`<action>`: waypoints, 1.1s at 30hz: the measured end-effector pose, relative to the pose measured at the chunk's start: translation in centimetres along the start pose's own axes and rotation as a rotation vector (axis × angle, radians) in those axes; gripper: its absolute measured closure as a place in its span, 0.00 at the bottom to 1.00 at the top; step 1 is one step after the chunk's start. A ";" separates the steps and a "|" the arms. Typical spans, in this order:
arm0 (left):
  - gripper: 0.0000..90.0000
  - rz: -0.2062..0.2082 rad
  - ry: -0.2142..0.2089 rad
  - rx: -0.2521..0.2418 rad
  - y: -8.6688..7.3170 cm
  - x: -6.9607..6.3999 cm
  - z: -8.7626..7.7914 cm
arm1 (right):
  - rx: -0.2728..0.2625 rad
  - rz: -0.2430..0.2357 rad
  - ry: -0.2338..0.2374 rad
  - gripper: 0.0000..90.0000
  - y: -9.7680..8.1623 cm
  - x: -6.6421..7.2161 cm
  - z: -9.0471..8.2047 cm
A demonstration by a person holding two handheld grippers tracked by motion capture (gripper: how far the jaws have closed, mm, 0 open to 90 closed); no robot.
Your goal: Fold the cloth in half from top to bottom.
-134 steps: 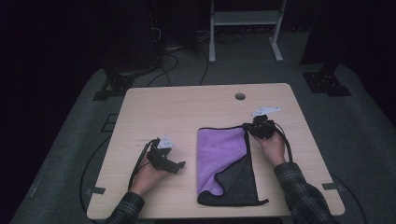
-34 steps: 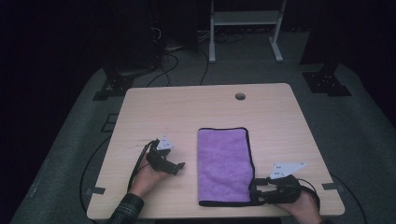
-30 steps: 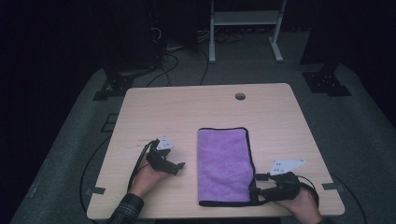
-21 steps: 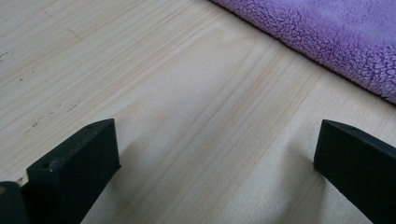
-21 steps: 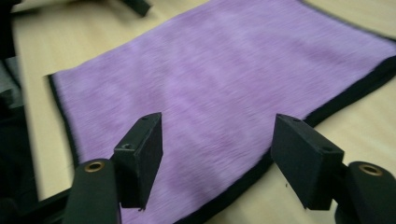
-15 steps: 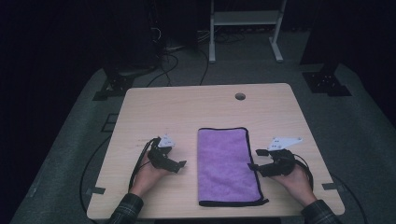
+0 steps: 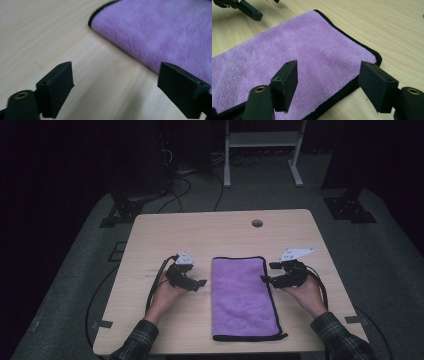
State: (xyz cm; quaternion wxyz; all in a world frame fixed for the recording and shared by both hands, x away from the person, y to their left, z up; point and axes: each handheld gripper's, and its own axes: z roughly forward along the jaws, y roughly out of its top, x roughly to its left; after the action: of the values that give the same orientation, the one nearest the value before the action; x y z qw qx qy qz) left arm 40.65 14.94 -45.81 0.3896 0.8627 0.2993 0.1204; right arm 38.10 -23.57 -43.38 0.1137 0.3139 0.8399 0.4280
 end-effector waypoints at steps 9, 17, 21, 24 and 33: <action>0.20 -0.016 -0.011 -0.031 1.9 1.1 1.5 | 0.007 0.029 -0.035 0.37 1.2 -2.6 2.0; 0.25 -0.033 -0.018 -0.043 3.3 2.3 3.3 | 0.030 0.058 -0.079 0.38 2.1 -4.9 4.3; 0.26 -0.049 -0.016 -0.047 3.8 2.9 4.3 | 0.049 0.061 -0.110 0.38 2.3 -6.1 5.5; 0.26 -0.055 -0.008 -0.049 4.3 3.2 5.0 | 0.056 0.070 -0.134 0.39 2.2 -6.9 6.1; 0.29 -0.057 -0.013 0.010 4.2 3.5 6.8 | 0.103 0.070 -0.125 0.38 1.0 -7.5 7.3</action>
State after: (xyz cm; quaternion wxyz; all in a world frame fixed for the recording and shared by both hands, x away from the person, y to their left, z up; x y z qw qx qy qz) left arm 48.22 10.83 -47.34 0.3905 0.8565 0.3216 0.1022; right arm 47.74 -23.10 -47.56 0.1347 0.3747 0.8404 0.3676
